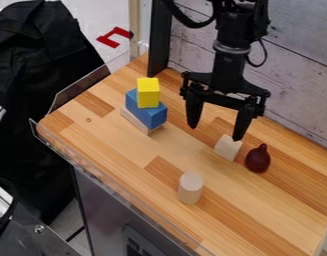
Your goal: Move the cylinder to top of yellow cube on left of table
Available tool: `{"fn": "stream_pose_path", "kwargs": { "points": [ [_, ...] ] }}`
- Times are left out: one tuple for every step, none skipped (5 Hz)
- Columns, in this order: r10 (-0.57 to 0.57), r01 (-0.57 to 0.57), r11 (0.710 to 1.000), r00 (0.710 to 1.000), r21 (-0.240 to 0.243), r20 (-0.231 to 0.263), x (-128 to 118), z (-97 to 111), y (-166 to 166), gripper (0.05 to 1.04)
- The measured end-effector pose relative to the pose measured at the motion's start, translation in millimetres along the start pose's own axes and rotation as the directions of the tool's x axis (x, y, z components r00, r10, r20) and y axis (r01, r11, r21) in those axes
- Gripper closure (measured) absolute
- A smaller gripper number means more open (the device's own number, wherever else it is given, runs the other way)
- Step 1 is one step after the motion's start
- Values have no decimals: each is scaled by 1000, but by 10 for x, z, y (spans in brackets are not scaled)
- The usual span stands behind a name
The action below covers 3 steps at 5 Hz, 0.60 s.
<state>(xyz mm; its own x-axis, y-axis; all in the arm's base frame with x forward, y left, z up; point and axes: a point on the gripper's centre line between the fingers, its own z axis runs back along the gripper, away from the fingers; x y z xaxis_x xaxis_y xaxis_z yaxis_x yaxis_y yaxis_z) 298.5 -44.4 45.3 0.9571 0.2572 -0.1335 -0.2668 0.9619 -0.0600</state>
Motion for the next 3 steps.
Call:
{"fn": "stream_pose_path", "kwargs": {
  "points": [
    [3, -2, 1000, 999, 13, -34, -36, -103, 20, 83],
    [6, -5, 1000, 997, 22, -71, -134, -182, 58, 83],
    [5, -4, 1000, 997, 23, -73, -199, -169, 86, 83]
  ]
}}
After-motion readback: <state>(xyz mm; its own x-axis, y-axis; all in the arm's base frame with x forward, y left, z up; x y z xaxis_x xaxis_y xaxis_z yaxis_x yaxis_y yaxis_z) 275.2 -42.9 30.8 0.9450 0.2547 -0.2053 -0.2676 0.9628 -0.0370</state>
